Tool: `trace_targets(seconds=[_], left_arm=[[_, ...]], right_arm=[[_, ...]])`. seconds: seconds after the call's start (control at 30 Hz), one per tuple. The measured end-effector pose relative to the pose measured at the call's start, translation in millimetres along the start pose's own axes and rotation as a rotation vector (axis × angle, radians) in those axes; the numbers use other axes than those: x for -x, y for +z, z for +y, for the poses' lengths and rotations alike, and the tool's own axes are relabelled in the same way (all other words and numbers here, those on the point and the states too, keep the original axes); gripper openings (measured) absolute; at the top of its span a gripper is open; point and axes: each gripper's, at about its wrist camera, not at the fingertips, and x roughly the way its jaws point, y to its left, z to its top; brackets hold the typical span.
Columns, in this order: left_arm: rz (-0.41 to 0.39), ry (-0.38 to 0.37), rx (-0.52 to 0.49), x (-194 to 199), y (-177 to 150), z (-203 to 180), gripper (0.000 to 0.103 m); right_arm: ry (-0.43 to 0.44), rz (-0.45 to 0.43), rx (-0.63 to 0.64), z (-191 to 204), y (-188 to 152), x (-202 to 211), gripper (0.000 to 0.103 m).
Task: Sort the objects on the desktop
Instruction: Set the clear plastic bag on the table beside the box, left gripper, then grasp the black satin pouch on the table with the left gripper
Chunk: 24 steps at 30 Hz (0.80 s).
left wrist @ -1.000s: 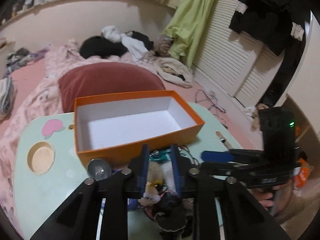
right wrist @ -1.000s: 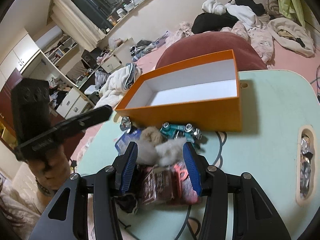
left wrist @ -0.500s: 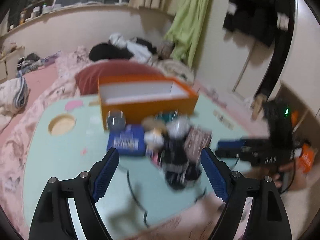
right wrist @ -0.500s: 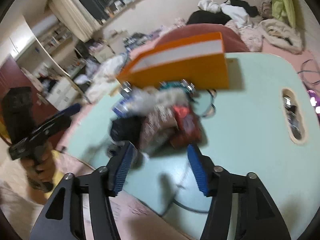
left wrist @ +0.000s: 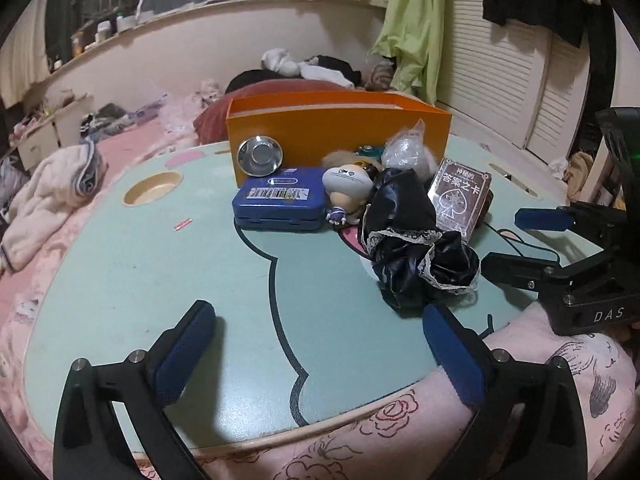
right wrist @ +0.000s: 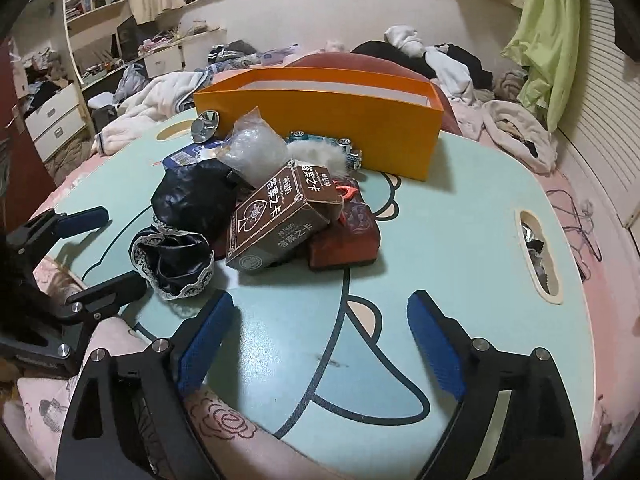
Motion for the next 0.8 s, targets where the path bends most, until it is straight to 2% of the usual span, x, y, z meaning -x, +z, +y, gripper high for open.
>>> trace_targets(seconds=[0.4,0.8], left_arm=[[0.01,0.022,0.024,-0.6,-0.6,5.2,0.103],[0.026,0.044,0.036,-1.1,-0.5,7.9,0.103]], right_arm=[[-0.037,0.009,-0.019,0.3,-2.2,-3.1,0.102],[-0.043,0.007,-0.025,-1.8,-3.2,-2.0,0.102]])
